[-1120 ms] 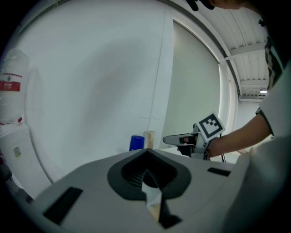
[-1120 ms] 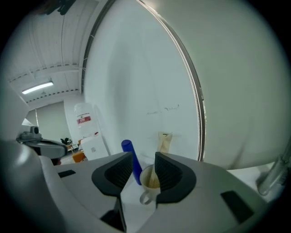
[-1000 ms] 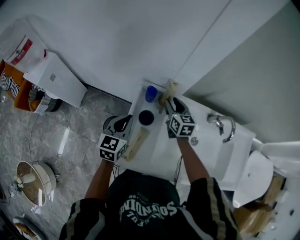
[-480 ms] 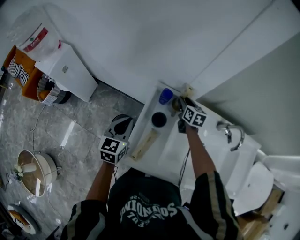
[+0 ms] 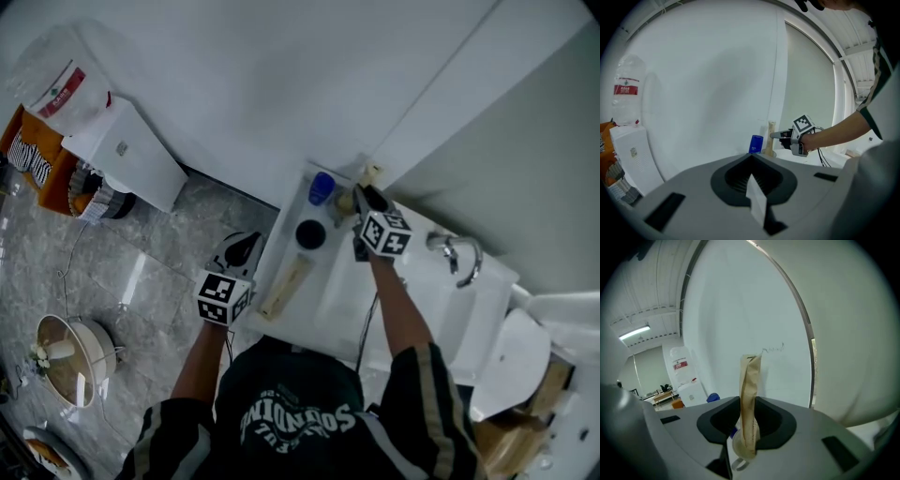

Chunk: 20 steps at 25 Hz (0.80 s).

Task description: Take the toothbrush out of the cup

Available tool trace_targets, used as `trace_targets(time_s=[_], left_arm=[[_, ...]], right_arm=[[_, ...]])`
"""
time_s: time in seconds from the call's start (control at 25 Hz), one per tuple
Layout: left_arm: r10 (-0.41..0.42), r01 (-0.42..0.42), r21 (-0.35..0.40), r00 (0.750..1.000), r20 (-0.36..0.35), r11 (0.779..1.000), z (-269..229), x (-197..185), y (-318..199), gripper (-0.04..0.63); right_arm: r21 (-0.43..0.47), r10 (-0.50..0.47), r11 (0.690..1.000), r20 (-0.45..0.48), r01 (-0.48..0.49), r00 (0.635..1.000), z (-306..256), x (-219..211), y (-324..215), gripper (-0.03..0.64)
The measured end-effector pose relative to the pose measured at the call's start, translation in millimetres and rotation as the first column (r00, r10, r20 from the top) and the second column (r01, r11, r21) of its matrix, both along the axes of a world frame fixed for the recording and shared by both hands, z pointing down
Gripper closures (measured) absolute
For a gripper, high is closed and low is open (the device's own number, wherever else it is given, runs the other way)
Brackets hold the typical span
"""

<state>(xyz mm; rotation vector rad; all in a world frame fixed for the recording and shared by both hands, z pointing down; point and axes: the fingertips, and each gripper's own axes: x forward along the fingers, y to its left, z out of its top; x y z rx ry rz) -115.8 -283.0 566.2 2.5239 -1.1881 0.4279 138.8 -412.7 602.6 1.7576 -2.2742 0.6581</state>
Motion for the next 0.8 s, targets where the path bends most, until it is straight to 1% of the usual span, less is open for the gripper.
trace_targets(time_s=[0.16, 0.44, 0.64, 0.8], left_arm=[[0.021, -0.021, 0.015, 1.000, -0.007, 1.000, -4.6, 7.4, 3.4, 0.597], [0.059, -0.059, 0.045, 0.998, -0.015, 0.997, -16.0, 19.1, 11.0, 0.597], [0.091, -0.089, 0.066, 0.996, -0.016, 0.994, -21.9, 29.1, 16.5, 0.597], [0.116, -0.115, 0.069, 0.993, -0.021, 0.991, -22.8, 41.4, 23.2, 0.597]], right_arm=[[0.092, -0.015, 0.996, -0.018, 0.016, 1.000, -36.5, 0.3, 10.1, 0.525], [0.167, -0.016, 0.986, -0.007, 0.017, 1.000, -81.9, 4.4, 44.1, 0.525], [0.196, 0.008, 0.980, 0.048, -0.018, 0.999, -96.2, 6.7, 82.0, 0.525], [0.162, 0.030, 0.986, 0.094, -0.045, 0.995, -81.7, 12.7, 115.1, 0.525]])
